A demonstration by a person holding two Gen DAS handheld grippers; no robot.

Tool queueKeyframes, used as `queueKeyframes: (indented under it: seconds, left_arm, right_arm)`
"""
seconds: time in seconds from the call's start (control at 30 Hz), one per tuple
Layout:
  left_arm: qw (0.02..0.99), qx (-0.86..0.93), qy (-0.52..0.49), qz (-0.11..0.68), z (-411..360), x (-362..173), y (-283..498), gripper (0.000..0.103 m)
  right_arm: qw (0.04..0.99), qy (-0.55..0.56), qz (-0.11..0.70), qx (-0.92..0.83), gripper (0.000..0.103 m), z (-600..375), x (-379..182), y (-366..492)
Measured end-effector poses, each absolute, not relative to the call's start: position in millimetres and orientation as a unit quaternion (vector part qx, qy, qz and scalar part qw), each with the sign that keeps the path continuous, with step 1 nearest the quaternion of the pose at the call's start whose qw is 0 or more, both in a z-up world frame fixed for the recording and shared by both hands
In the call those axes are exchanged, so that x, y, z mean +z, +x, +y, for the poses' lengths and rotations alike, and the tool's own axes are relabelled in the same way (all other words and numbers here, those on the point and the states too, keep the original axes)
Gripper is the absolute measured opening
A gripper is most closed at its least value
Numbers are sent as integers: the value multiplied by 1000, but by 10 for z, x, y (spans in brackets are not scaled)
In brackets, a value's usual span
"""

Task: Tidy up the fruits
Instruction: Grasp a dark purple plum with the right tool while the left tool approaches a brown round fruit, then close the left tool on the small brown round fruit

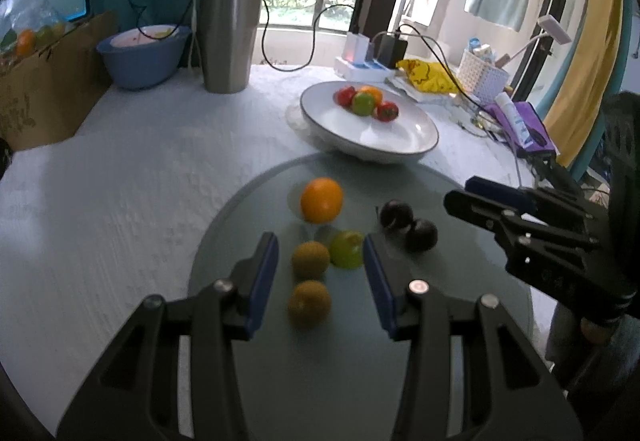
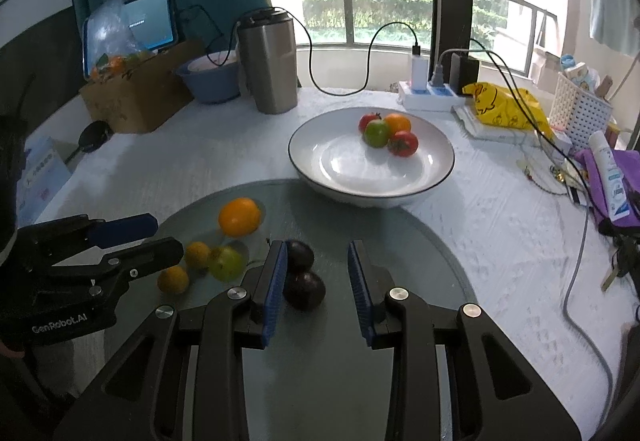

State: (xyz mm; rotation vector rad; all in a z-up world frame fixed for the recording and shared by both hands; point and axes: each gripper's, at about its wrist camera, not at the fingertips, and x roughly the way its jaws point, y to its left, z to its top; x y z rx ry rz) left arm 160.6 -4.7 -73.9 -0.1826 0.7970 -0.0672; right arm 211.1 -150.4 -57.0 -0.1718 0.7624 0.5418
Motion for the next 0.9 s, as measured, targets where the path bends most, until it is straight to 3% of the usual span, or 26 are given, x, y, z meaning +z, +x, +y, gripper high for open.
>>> queueKeyframes:
  seconds: [0.9]
  left_arm:
    - [904, -29, -81, 418, -92, -1078, 1585, 45]
  right_arm:
    - [864, -79, 412, 277, 33, -1402, -963, 2211]
